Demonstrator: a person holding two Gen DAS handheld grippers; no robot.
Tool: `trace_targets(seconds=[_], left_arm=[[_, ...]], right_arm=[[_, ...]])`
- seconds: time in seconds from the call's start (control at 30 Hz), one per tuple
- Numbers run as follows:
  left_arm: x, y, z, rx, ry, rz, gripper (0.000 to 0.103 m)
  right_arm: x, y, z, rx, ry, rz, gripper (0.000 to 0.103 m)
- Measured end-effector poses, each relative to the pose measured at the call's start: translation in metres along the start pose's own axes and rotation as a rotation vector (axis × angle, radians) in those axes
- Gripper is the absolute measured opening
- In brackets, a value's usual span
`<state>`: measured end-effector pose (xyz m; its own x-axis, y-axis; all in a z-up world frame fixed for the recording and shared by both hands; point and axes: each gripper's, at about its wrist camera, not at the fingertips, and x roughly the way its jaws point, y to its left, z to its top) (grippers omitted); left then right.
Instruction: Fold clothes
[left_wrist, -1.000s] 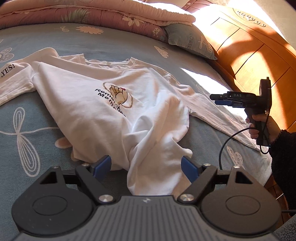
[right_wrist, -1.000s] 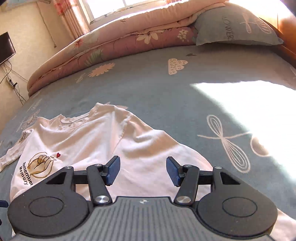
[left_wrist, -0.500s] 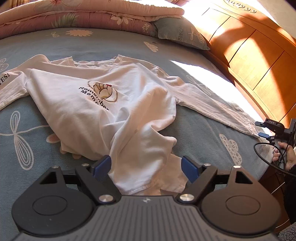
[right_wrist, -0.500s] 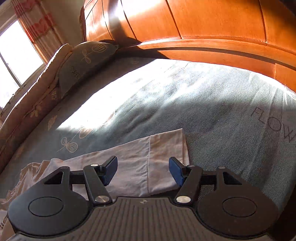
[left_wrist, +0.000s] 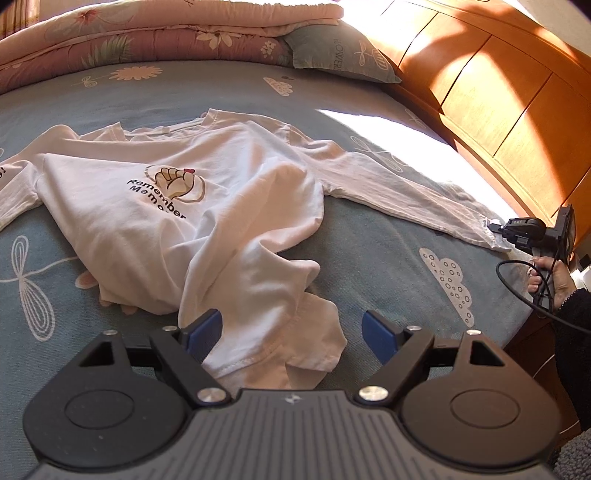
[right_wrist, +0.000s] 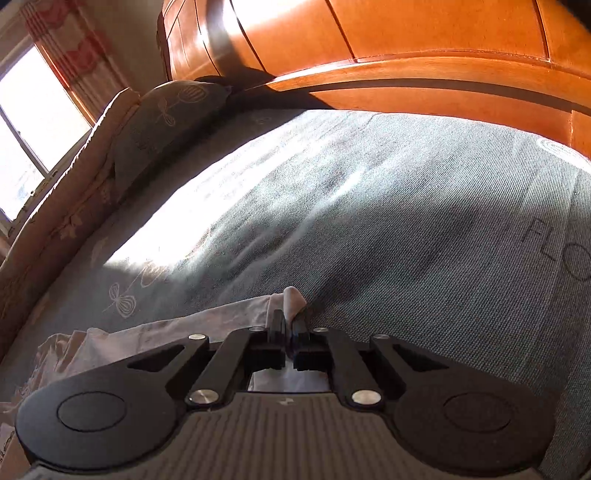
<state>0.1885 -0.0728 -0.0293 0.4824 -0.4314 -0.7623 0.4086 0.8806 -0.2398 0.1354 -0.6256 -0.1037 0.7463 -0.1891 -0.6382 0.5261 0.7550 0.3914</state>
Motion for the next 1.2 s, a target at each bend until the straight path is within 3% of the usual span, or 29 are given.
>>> trace_targets(seconds=[0.17,0.2,0.27,0.33,0.37,0.47,0.57,0.73,0.9,1.07,1.2], left_arm=[[-0.004,-0.008,0.004,0.023,-0.014,-0.012,0.083],[-0.005,-0.009,0.005,0.024,-0.019,-0.02,0.083],[-0.006,-0.01,0.005,0.029,-0.019,-0.029,0.084],[-0.002,-0.009,0.006,0.036,-0.01,-0.016,0.084],[0.0,-0.008,0.006,0.036,-0.005,-0.007,0.085],[0.001,-0.004,0.009,0.028,-0.004,0.011,0.084],[-0.003,0.002,0.01,0.012,-0.013,0.013,0.085],[-0.007,0.016,0.005,-0.017,-0.004,0.034,0.085],[-0.009,0.037,-0.004,-0.048,0.016,0.068,0.085],[-0.002,0.059,-0.013,-0.075,0.046,0.085,0.085],[-0.003,0.069,-0.019,-0.101,0.05,0.088,0.085]], right_arm=[[-0.006,-0.007,0.011,0.042,-0.053,-0.082,0.009],[-0.006,-0.008,0.014,0.055,-0.058,-0.1,0.015],[-0.01,0.003,0.017,0.037,-0.081,-0.174,0.053],[-0.017,0.021,0.018,-0.001,-0.113,-0.195,0.066],[-0.02,0.036,0.015,-0.038,-0.125,-0.171,0.067],[-0.013,0.082,0.005,-0.136,-0.078,-0.023,0.081],[0.009,0.139,-0.016,-0.26,0.017,0.144,0.087],[0.042,0.195,-0.045,-0.361,0.105,0.254,0.09],[0.039,0.169,-0.046,-0.336,0.119,0.186,0.09],[0.008,0.134,-0.042,-0.304,0.127,0.064,0.094],[-0.026,0.125,-0.059,-0.286,0.134,0.138,0.098]])
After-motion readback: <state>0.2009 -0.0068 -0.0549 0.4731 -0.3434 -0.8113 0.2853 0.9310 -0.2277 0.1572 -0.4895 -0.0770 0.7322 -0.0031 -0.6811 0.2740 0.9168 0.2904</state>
